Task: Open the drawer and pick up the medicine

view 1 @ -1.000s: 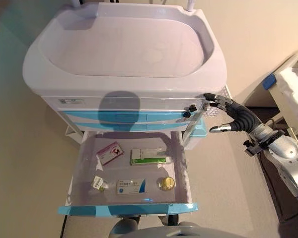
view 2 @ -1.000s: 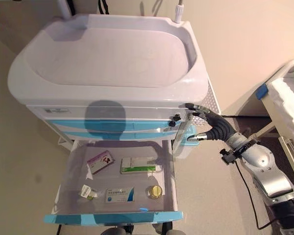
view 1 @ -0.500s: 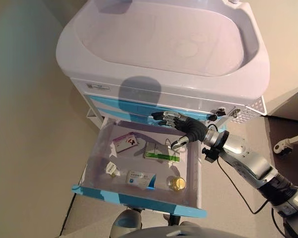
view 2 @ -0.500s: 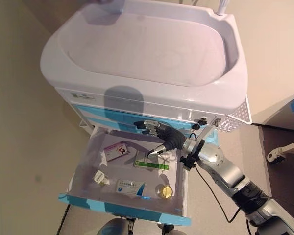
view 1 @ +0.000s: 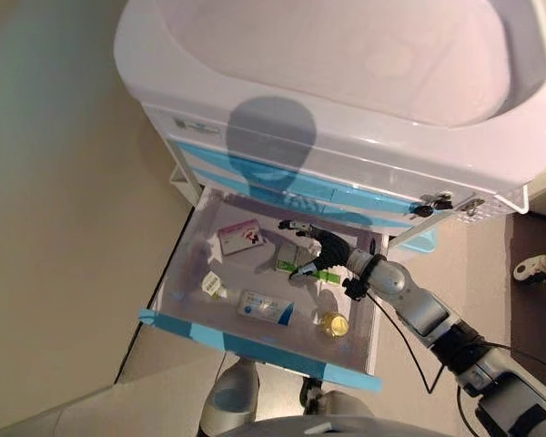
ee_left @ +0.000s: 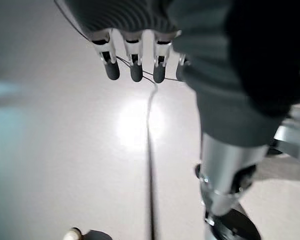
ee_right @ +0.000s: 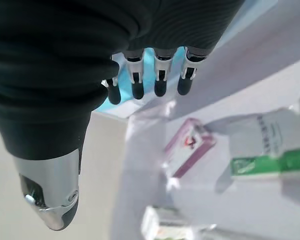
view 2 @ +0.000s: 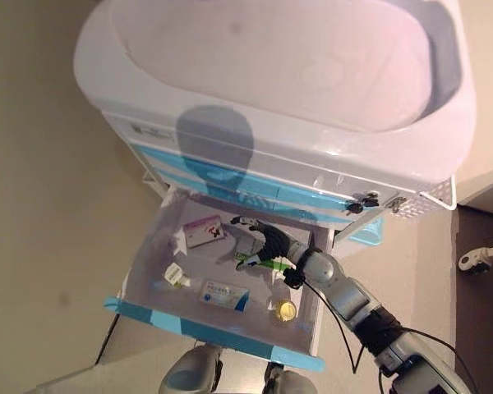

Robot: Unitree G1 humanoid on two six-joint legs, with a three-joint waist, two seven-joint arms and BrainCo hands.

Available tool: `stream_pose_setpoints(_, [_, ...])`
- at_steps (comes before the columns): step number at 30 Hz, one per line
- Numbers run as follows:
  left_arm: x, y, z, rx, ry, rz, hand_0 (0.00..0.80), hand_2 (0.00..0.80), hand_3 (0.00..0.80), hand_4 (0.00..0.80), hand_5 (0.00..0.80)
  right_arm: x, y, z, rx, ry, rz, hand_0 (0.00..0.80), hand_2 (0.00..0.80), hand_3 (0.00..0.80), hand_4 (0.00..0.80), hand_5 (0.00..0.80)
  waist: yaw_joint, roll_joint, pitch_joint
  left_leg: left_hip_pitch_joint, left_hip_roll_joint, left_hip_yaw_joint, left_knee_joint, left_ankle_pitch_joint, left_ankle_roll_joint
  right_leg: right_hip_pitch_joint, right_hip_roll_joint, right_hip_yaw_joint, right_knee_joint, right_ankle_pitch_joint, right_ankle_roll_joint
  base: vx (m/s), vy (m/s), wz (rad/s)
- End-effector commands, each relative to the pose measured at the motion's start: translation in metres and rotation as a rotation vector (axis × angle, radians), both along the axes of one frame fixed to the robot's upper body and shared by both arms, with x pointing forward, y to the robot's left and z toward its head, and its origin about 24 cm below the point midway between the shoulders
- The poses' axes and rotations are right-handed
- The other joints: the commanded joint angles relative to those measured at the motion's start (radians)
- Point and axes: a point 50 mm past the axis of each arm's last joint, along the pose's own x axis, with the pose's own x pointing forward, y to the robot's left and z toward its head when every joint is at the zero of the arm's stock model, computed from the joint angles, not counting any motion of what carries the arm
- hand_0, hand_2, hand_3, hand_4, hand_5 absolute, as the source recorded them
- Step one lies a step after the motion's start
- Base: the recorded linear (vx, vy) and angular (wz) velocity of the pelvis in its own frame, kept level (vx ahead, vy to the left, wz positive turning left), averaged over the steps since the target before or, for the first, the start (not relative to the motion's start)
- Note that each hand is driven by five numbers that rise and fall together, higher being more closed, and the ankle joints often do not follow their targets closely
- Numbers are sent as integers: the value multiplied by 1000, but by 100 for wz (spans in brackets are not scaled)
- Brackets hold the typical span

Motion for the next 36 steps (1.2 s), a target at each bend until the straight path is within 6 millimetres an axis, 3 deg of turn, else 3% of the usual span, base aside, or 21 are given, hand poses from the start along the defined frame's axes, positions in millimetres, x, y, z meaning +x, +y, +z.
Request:
stream_pose_setpoints(1, [-11, 0, 0, 29, 46, 29, 0, 0, 0, 0, 0, 6, 10, 34, -11, -253, 5, 0, 0, 0, 0, 0, 25, -13, 20, -40, -41, -17, 47, -28, 24, -107, -41, 20, 108, 60, 54, -44, -4, 4])
stream_pose_setpoints(8, [-8, -8, -2, 29, 34, 20, 0, 0, 0, 0, 0, 16, 6, 46, -72, -385, -76, 0, 0, 0, 0, 0, 32, -5, 56, -79, -50, -31, 63, -25, 28, -140, -53, 4, 134, 50, 51, -35, -2, 10])
stream_pose_setpoints(14, [4, -20, -5, 17, 4, 12, 0, 0, 0, 0, 0, 26, -5, 61, -233, -590, -164, 0, 0, 0, 0, 0, 20, 11, 93, -119, -59, -33, 94, -31, 31, -177, -67, 5, 173, 40, 48, -56, 18, 4])
stream_pose_setpoints(18, [5, -27, -5, -24, -23, -15, 0, 0, 0, 0, 0, 46, -15, 59, -416, -655, -255, 0, 0, 0, 0, 0, 32, 42, 112, -146, -72, -31, 122, -40, 35, -202, -76, 12, 195, 36, 46, -48, 29, 3])
stream_pose_setpoints(25, [9, -26, -4, -38, -46, -20, 0, 0, 0, 0, 0, 50, -28, 51, -478, -630, -322, 0, 0, 0, 0, 0, 24, 70, 132, -152, -76, -23, 121, -38, 39, -225, -87, 23, 219, 33, 45, -31, 30, 1])
stream_pose_setpoints(36, [26, -26, -5, -44, -62, -13, 0, 0, 0, 0, 0, 49, -33, 16, -527, -443, -371, 0, 0, 0, 0, 0, -14, 85, 141, -142, -75, 2, 116, -41, 41, -239, -93, 46, 229, 35, 46, -7, 24, -6])
